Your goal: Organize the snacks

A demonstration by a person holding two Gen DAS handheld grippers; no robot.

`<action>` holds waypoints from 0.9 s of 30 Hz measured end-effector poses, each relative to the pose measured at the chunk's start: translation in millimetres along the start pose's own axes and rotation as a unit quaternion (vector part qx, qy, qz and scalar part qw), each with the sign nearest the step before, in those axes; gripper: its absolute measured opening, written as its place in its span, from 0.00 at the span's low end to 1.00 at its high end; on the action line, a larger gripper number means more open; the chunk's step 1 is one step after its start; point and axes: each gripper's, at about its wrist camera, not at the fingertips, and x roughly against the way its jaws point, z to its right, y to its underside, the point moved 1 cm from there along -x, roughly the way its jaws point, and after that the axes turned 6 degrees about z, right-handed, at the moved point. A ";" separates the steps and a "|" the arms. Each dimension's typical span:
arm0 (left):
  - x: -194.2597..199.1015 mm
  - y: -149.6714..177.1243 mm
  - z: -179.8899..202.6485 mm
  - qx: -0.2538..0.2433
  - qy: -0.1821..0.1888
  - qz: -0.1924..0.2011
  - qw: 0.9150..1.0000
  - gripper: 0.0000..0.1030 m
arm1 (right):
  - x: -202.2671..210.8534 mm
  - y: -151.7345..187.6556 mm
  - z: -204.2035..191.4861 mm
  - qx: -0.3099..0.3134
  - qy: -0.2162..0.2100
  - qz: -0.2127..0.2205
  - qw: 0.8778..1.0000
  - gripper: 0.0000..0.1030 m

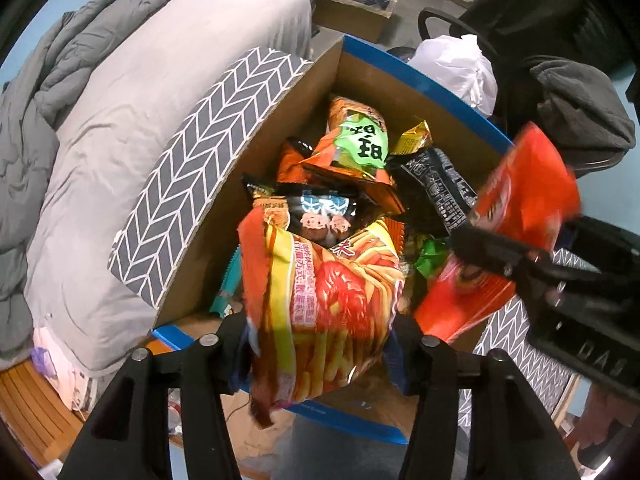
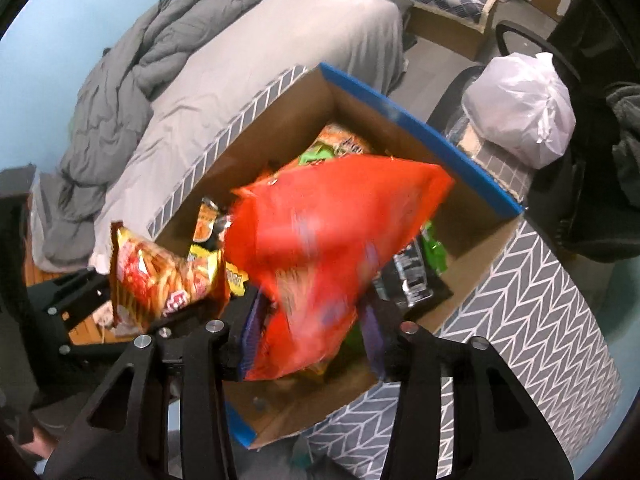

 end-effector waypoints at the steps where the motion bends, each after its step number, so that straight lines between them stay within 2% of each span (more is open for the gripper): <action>1: 0.3 -0.1 -0.8 0.000 0.001 0.000 1.000 0.59 | -1.8 1.2 -1.6 0.003 0.002 -0.005 1.000 0.48; 5: 7.2 -1.0 -3.4 -0.005 -0.004 0.010 1.000 0.72 | 0.9 4.2 -5.8 0.008 0.016 -0.008 1.000 0.58; 6: 8.6 -1.6 -2.7 -0.007 -0.007 0.011 1.000 0.73 | 3.7 3.7 -4.7 0.006 0.022 -0.003 1.000 0.66; 7: 11.1 -1.8 -2.5 -0.008 -0.009 0.012 1.000 0.73 | 6.7 3.6 -4.5 0.004 0.027 0.001 1.000 0.70; 16: 60.3 -6.3 6.1 -0.029 -0.017 0.063 0.997 0.78 | 53.9 4.3 6.9 -0.031 0.060 0.049 0.997 0.74; 19: 78.9 -8.3 9.7 -0.031 -0.018 0.079 0.996 0.84 | 77.2 3.9 9.1 -0.036 0.078 0.072 0.994 0.74; 23: 99.6 -10.4 17.9 -0.041 -0.016 0.102 0.994 0.84 | 102.1 5.0 12.1 -0.050 0.101 0.097 0.989 0.74; 27: 114.6 -12.9 26.6 -0.052 -0.010 0.113 0.992 0.84 | 129.9 7.4 17.1 -0.071 0.106 0.125 0.984 0.74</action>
